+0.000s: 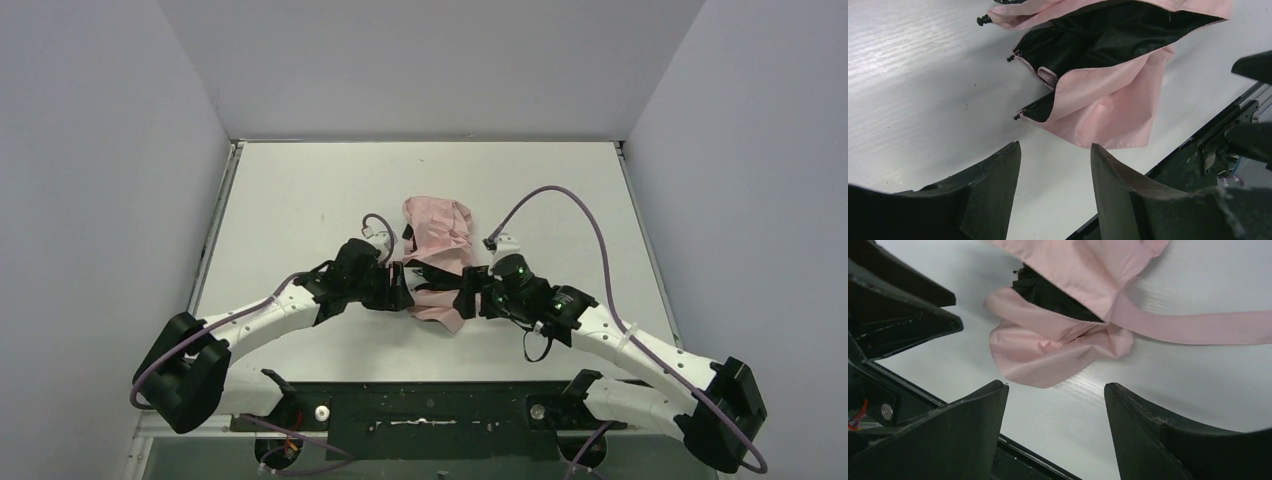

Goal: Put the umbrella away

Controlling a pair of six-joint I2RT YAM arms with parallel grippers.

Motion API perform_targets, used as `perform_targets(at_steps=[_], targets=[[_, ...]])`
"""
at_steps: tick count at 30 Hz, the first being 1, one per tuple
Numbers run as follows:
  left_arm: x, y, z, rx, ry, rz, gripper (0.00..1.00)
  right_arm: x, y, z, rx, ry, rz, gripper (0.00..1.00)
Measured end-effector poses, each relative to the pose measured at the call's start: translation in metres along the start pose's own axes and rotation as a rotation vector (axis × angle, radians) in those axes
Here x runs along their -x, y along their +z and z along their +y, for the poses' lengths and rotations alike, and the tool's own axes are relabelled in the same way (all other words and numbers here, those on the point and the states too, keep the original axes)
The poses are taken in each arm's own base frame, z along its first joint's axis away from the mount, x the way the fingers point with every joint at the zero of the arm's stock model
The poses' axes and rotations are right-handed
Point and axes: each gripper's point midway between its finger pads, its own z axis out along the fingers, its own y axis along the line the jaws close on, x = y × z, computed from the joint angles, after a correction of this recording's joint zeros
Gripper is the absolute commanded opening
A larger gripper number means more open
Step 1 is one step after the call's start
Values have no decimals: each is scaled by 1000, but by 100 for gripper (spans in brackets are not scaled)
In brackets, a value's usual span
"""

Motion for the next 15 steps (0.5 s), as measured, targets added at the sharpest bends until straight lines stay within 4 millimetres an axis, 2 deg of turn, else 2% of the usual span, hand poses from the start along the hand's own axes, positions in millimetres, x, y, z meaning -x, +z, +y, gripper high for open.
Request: perform_targets(at_steps=[3, 7, 11, 15], targets=[[-6, 6, 2, 0, -28, 6, 50, -17, 4, 12, -1, -47, 36, 73], [-10, 9, 5, 8, -50, 16, 50, -32, 15, 8, -67, -93, 66, 69], [-10, 9, 5, 9, -49, 13, 50, -33, 23, -18, -190, -128, 72, 63], [-8, 6, 5, 11, -44, 6, 50, -11, 24, -52, -278, -97, 52, 60]])
